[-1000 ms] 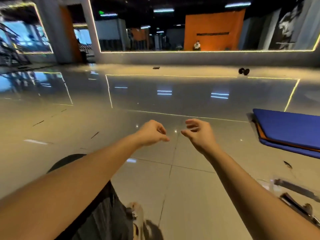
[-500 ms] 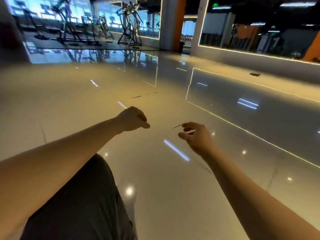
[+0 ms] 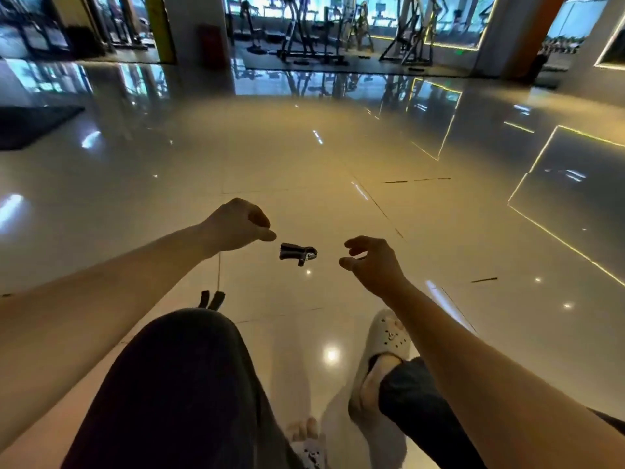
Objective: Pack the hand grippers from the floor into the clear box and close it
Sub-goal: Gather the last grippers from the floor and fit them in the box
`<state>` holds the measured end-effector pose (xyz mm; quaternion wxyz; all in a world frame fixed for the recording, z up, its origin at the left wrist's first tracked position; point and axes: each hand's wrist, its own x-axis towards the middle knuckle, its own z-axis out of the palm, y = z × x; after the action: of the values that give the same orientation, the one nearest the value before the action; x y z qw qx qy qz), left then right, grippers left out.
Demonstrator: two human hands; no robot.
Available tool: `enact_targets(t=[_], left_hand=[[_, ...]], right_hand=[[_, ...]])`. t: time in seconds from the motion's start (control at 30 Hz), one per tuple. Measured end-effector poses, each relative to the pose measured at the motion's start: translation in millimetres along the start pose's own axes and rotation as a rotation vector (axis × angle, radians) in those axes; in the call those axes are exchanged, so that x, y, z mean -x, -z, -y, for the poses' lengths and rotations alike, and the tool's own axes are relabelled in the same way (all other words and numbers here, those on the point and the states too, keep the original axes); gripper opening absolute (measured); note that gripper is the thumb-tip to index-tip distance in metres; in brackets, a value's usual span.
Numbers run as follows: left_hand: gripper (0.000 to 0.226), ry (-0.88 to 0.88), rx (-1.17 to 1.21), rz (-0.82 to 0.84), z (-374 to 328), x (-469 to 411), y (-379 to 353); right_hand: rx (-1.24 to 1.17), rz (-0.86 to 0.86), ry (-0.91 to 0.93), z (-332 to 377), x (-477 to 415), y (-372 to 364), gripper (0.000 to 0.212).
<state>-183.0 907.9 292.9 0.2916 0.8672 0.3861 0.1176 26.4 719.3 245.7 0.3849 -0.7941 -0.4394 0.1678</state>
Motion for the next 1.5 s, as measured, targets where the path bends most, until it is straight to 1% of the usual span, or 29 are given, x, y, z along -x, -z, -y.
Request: enact_targets(t=[0.1,0.2,0.3,0.4,0.47,0.53,0.6,0.7,0.8,0.87,0.97,1.0,1.07,1.1,1.17,1.27,1.37,1.43,1.5], left_hand=[[0.036,0.099,-0.068,-0.015,30.3,-0.7,13.6],[0.04,0.191,-0.148,0.046,59.2,-6.8,22.9],[0.048,0.28,-0.181,0.074,89.6,-20.3,16.5],[0.057,0.381,-0.1,-0.007,125.9,-40.7,-14.0],[0.062,0.449,-0.029,-0.065,152.0,-56.1,-43.3],[0.065,0.522,0.021,-0.096,178.9,-70.5,-71.1],[0.066,0.588,0.062,-0.121,206.0,-84.4,-95.3],[0.068,0.673,0.09,-0.161,245.6,-106.5,-125.6],[0.073,0.749,0.106,-0.182,280.5,-125.1,-151.7],[0.078,0.791,0.082,-0.194,301.7,-134.5,-167.2],[0.088,0.841,-0.006,-0.184,329.5,-142.7,-187.6],[0.086,0.862,-0.043,-0.169,337.6,-143.7,-193.5],[0.073,0.891,-0.103,-0.144,351.2,-142.5,-204.0],[0.073,0.901,-0.121,-0.138,356.5,-141.2,-208.9],[0.08,0.898,-0.126,-0.164,363.3,-140.3,-217.5],[0.083,0.88,-0.062,-0.236,363.5,-145.9,-225.4],[0.089,0.872,0.006,-0.255,357.5,-154.0,-230.1],[0.085,0.851,0.033,-0.246,351.5,-158.3,-232.7],[0.076,0.826,0.056,-0.237,343.2,-165.7,-234.2]], right_hand=[[0.005,0.081,0.043,-5.1,-43.4,-28.4,0.042],[0.014,0.16,0.079,-12.3,-84.4,-57.6,0.039],[0.022,0.222,0.114,-23.2,-124.9,-90.5,0.03],[0.027,0.294,0.12,-38.8,-165.9,-127.1,0.033],[0.055,0.347,0.109,-52.2,-193.8,-151.0,0.038],[0.075,0.391,0.104,-65.3,-222.9,-173.5,0.044],[0.092,0.422,0.104,-78.8,-253.4,-195.2,0.046],[0.1,0.467,0.074,-100.0,-298.2,-229.2,0.05],[0.138,0.495,0.073,-121.2,-338.6,-264.2,0.048],[0.182,0.521,0.069,-135.2,-363.6,-286.2,0.053],[0.307,0.537,0.108,-155.8,-397.2,-315.5,0.058],[0.37,0.541,0.127,-162.8,-406.2,-323.7,0.061],[0.494,0.545,0.135,-177.5,-419.9,-337.9,0.072],[0.543,0.545,0.128,-184.6,-424.3,-344.0,0.077],[0.61,0.531,0.13,-196.3,-429.3,-354.2,0.083],[0.662,0.449,0.178,-203.1,-430.8,-363.9,0.079],[0.654,0.417,0.203,-201.2,-424.1,-367.7,0.075],[0.634,0.424,0.216,-199.6,-414.4,-366.7,0.071],[0.608,0.443,0.21,-197.7,-404.9,-362.5,0.066]])
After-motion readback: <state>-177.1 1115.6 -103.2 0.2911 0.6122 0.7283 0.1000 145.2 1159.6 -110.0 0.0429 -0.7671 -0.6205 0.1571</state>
